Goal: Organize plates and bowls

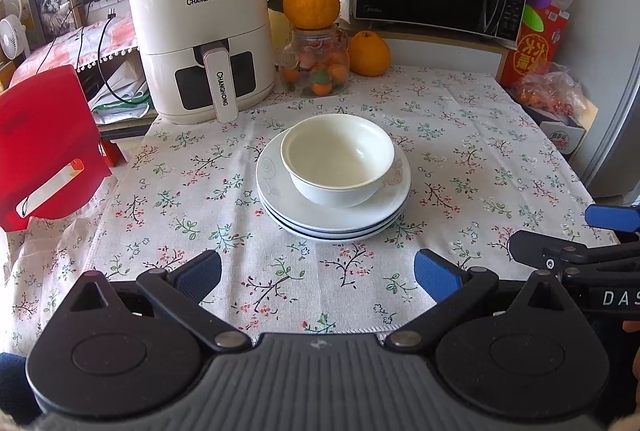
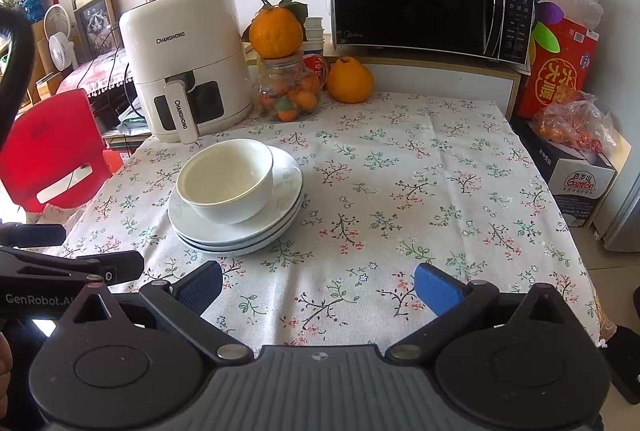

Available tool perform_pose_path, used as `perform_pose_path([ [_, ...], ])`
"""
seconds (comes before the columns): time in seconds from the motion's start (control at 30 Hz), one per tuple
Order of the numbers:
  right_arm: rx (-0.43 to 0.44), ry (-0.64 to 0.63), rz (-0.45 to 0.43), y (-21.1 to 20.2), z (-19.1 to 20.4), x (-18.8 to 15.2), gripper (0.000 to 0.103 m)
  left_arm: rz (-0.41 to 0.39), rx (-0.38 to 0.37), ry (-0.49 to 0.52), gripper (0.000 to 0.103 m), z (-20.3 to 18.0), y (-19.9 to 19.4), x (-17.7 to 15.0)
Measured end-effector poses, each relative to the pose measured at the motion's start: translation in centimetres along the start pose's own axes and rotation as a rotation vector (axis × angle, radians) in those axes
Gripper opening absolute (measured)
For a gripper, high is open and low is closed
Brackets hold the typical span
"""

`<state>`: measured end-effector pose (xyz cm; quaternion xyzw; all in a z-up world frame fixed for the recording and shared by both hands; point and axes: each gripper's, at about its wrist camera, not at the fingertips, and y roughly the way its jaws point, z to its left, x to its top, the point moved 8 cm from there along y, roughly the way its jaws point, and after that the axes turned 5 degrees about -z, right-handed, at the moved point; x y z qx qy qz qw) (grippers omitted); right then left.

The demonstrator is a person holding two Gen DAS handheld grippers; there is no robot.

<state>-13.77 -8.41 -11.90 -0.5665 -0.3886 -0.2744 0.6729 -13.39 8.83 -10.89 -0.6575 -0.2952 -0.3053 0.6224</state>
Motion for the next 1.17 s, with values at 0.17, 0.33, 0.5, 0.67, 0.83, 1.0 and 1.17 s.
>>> perform_pose_path([
  [0.17, -0.009, -0.016, 0.000, 0.09, 0.13, 0.01, 0.099, 0.008, -0.008, -0.010, 0.103, 0.00, 0.21, 0.05],
  [0.33, -0.008, -0.015, 0.001, 0.08, 0.01, -0.04, 0.099, 0.007, -0.011, -0.013, 0.103, -0.07, 0.25, 0.11],
  [0.5, -0.008, -0.007, 0.004, 0.12, -0.15, -0.16, 0.099, 0.013, -0.011, -0.009, 0.103, -0.19, 0.33, -0.01],
  [0.67, -0.009, -0.004, 0.002, 0.07, -0.20, -0.14, 0.099, 0.012, -0.008, -0.009, 0.103, -0.23, 0.32, 0.08],
  [0.83, -0.006, -0.005, 0.001, 0.12, -0.16, -0.16, 0.099, 0.005, 0.003, -0.002, 0.103, -0.29, 0.30, 0.13],
  [1.0, -0.006, -0.008, 0.001, 0.18, -0.10, -0.13, 0.099, 0.009, 0.004, -0.006, 0.103, -0.25, 0.42, 0.09],
  [1.17, -0.007, -0.003, 0.001, 0.15, -0.07, -0.14, 0.099, 0.010, 0.006, -0.009, 0.103, -0.37, 0.36, 0.08],
])
